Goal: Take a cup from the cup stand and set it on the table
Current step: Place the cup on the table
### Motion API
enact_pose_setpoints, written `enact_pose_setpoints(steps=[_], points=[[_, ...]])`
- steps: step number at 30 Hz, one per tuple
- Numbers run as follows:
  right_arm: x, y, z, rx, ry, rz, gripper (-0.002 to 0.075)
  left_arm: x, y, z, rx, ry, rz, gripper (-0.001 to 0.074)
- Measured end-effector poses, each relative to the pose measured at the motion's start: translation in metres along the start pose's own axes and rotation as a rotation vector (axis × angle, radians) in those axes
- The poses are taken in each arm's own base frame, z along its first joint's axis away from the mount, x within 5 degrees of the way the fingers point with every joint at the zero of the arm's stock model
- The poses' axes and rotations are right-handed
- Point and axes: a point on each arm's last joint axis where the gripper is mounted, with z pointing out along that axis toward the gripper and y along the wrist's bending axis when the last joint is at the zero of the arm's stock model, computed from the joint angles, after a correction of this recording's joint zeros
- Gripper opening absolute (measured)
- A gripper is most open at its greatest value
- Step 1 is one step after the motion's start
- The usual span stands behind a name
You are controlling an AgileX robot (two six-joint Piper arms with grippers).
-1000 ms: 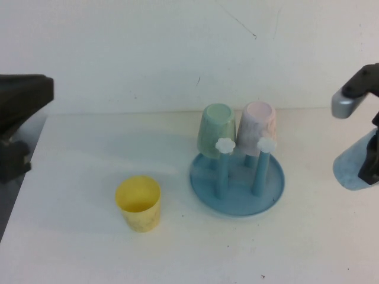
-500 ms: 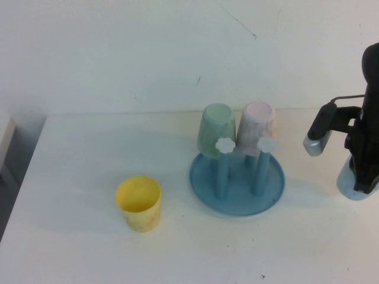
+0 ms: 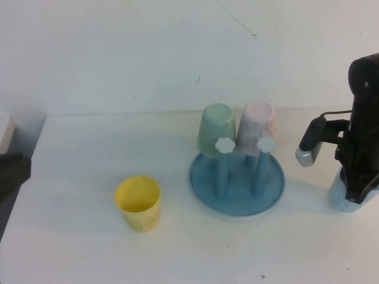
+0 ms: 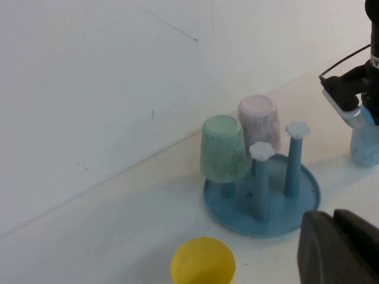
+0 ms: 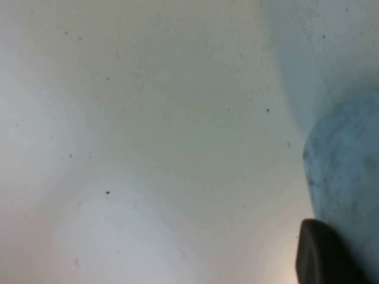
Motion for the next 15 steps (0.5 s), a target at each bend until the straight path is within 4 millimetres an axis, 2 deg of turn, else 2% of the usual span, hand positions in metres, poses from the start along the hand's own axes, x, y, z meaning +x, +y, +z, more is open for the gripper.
enact_pose_setpoints(steps=[2, 5, 6, 9, 13, 15], points=[[0.000, 0.000, 0.000, 0.000, 0.000, 0.000, 0.0076, 0.001, 0.001, 0.001, -0.005, 0.004, 0.001, -0.0001], [0.000, 0.000, 0.000, -0.001, -0.003, -0.001, 0.0207, 0.002, 0.002, 0.002, -0.017, 0.004, 0.007, -0.0001], [0.000, 0.000, 0.000, -0.002, -0.004, 0.000, 0.0276, 0.002, 0.002, 0.002, -0.021, 0.001, 0.009, -0.0001], [-0.001, 0.000, -0.001, -0.002, -0.007, 0.005, 0.0385, 0.002, 0.003, 0.002, -0.029, 0.000, 0.014, -0.0001], [-0.003, -0.002, -0.011, 0.017, -0.037, 0.094, 0.0424, 0.002, 0.004, 0.002, -0.034, -0.003, 0.015, -0.0001], [-0.003, 0.001, -0.023, 0.014, -0.088, 0.134, 0.0429, 0.001, 0.004, 0.002, -0.041, -0.011, 0.012, -0.0001]])
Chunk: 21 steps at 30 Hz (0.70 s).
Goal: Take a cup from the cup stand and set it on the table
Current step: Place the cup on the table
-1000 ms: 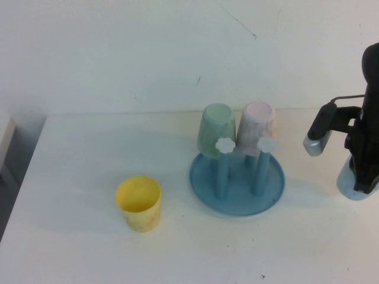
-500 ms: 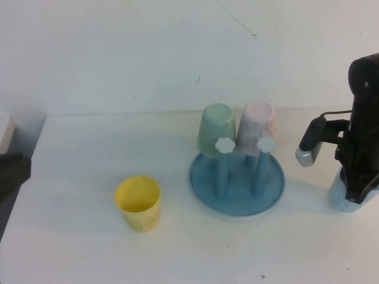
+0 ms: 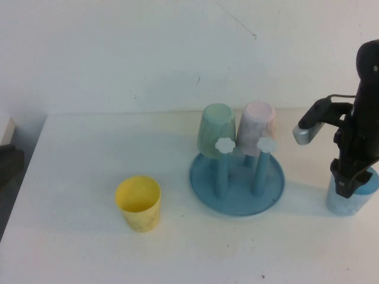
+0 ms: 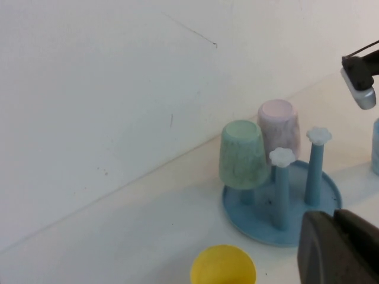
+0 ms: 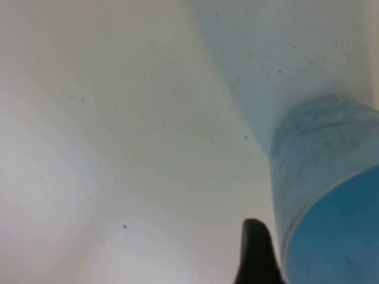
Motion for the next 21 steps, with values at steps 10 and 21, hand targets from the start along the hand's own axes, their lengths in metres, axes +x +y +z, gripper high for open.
enact_pose_setpoints(steps=[10, 21], points=[[0.033, 0.055, -0.100, -0.098, -0.402, 0.030, 0.0330, -0.001, 0.005, 0.000, -0.055, -0.013, -0.029, -0.0001], [0.110, 0.160, -0.145, -0.153, -1.145, -0.134, 0.0235, 0.014, 0.021, 0.000, -0.232, 0.089, -0.126, -0.0001]])
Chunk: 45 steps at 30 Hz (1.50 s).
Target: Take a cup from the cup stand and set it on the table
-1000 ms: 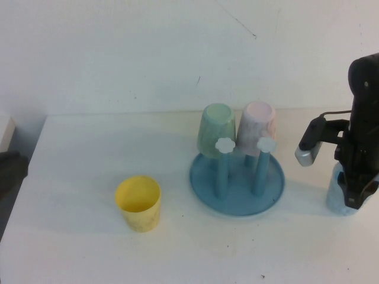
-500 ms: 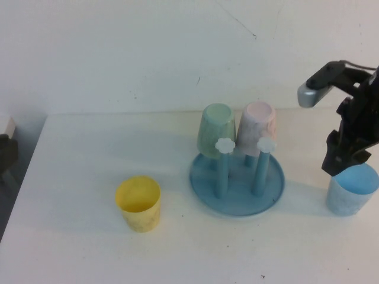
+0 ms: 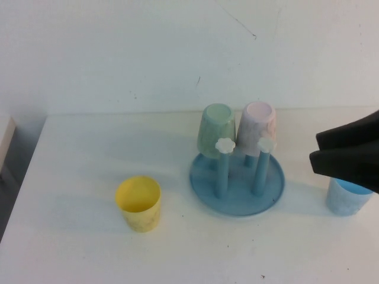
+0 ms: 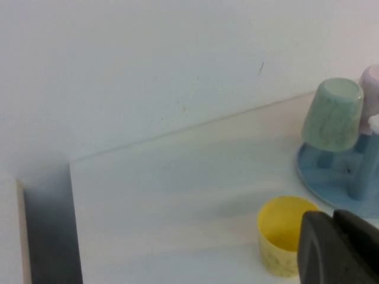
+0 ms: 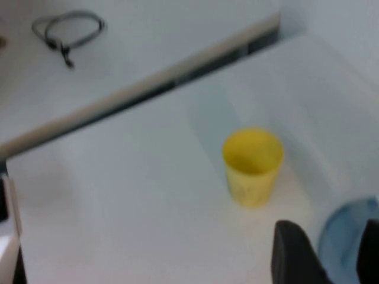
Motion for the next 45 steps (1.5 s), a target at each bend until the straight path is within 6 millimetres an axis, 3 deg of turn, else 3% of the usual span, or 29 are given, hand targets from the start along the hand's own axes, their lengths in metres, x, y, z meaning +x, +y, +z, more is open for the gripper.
enact_pose_setpoints(steps=[6, 10, 15, 20, 26, 45], points=[[0.024, 0.047, -0.030, 0.070, -0.277, -0.139, 0.0197, 0.037, -0.004, 0.005, 0.022, 0.058, -0.043, -0.0001], [0.043, 0.073, -0.044, 0.072, -0.360, -0.217, 0.0190, 0.066, -0.008, -0.001, 0.037, 0.055, -0.079, -0.0001], [0.067, 0.089, -0.049, 0.079, -0.385, -0.246, 0.0188, 0.091, -0.010, -0.009, 0.016, 0.003, -0.080, -0.0001], [0.081, 0.090, -0.045, 0.078, -0.373, -0.223, 0.0187, 0.109, -0.009, -0.003, 0.011, 0.043, -0.088, -0.0001], [0.083, 0.089, -0.044, 0.088, -0.370, -0.213, 0.0187, 0.121, -0.011, 0.001, 0.025, 0.124, -0.090, -0.0001], [0.085, 0.085, -0.043, 0.124, -0.372, -0.193, 0.0187, 0.123, -0.011, 0.000, 0.029, 0.134, -0.076, -0.0001]])
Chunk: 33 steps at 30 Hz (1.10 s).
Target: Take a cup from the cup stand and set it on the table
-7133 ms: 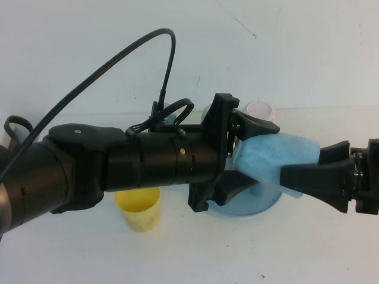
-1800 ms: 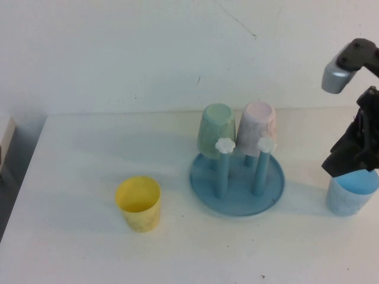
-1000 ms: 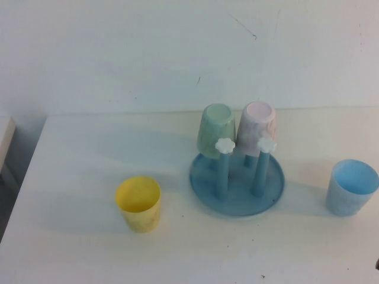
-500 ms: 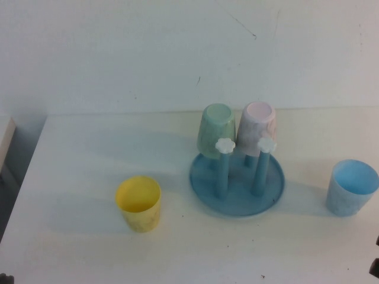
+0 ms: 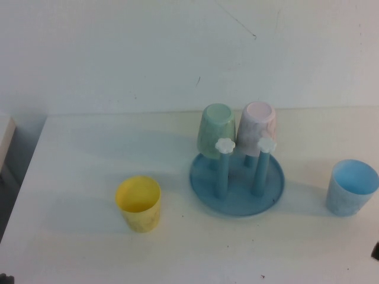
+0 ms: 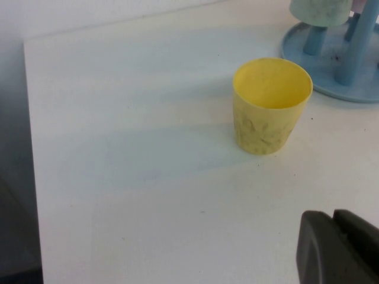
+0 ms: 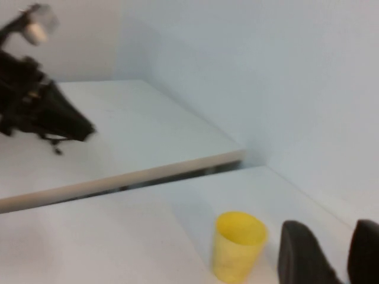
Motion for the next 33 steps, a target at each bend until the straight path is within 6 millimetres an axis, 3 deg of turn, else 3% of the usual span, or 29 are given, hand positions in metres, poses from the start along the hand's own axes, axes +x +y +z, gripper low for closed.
enact_pose_setpoints(steps=[12, 18, 21, 28, 33], points=[[0.010, -0.033, -0.013, 0.430, 0.092, -0.236, 0.0187, 0.000, 0.000, 0.000, 0.001, 0.004, 0.000, -0.0001], [0.042, -0.032, -0.028, 0.584, 0.190, -0.239, 0.0187, 0.000, 0.000, 0.000, 0.001, 0.004, 0.000, -0.0001], [0.070, -0.026, -0.040, 0.682, 0.208, -0.092, 0.0187, 0.000, 0.000, 0.000, 0.001, 0.004, 0.000, -0.0001], [0.134, -0.013, -0.058, 0.849, 0.253, 0.049, 0.0187, 0.000, 0.000, 0.000, 0.002, 0.003, -0.001, -0.0002], [0.150, -0.011, -0.061, 0.896, 0.316, 0.054, 0.0187, 0.001, 0.000, 0.000, 0.003, 0.005, 0.000, -0.0002]])
